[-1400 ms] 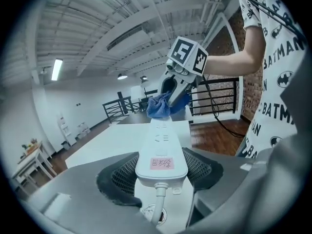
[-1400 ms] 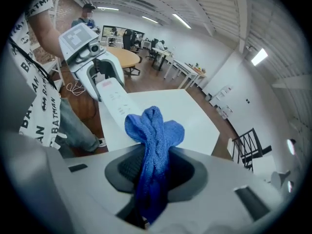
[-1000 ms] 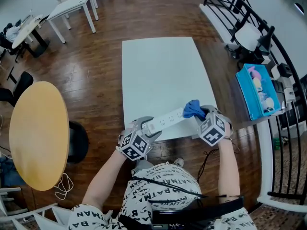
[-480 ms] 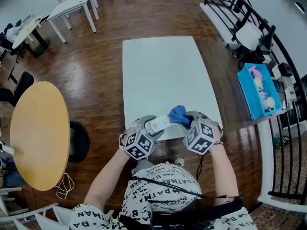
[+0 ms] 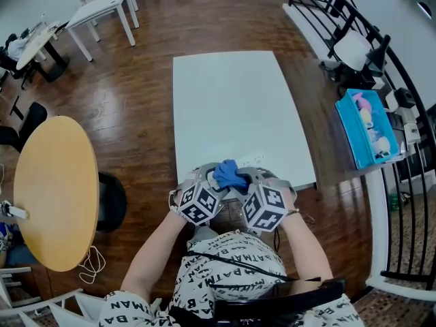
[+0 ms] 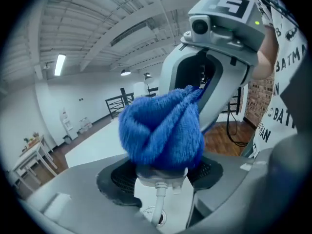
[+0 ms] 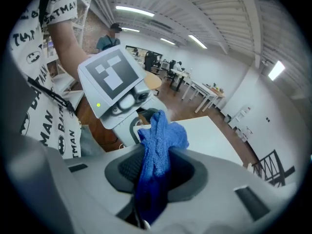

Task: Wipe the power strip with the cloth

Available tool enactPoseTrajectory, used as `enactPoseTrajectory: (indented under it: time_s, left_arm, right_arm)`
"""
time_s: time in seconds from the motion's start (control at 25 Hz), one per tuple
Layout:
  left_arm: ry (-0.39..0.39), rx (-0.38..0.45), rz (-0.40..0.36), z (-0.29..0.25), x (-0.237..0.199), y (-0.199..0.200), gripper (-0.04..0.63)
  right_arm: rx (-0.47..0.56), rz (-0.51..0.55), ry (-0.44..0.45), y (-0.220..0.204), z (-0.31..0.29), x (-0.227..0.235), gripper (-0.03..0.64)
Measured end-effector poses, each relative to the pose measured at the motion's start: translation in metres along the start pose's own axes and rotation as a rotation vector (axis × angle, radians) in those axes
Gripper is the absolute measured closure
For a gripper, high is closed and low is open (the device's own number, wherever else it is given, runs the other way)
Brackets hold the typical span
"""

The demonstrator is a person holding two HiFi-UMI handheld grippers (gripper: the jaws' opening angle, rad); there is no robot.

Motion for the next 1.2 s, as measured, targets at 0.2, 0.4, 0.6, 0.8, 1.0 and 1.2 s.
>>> enactPoseTrajectory:
  time_s: [0.2, 0.4, 0.6, 0.8, 1.0, 1.2]
  left_arm:
    - [0.025, -0.011, 0.114, 0.002, -0.015, -0.013, 0.314]
    - [0.087, -0.002, 0.183, 0.006, -0.042, -0.018, 0.314]
    - [0.091, 0.028, 0.209, 0.009, -0.048, -0.008, 0.314]
    - [0.05, 0.073, 0.119, 0.014, -0.032, 0.005, 0.314]
    - [0.023, 0.093, 0.074, 0.029, -0.024, 0.005, 0.314]
    - [0.021, 0.094, 0.026, 0.04, -0.021, 0.008, 0.314]
  right_arm:
    - [0.02, -0.184, -0.123, -0.035, 0.023, 0.038, 0.497]
    - [0.015, -0.267, -0.082, -0.057, 0.028, 0.029, 0.497]
    - [0.019, -0.253, 0.002, -0.048, 0.005, 0.003, 0.497]
    - [0.012, -0.226, 0.012, -0.043, -0.006, 0.001, 0.497]
    - [-0.004, -0.281, -0.032, -0.067, 0.005, 0.021, 0.495]
    - [-0.042, -0.303, -0.078, -0.091, 0.016, 0.041, 0.497]
Point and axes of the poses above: the fingertips, and each gripper's own axes: z backward along the fingers, x to its right, y out of its top, the point moved 3 cm from there along z, backward along the fingers, and after that the axes turned 1 degree about y, right-handed, at the moved point
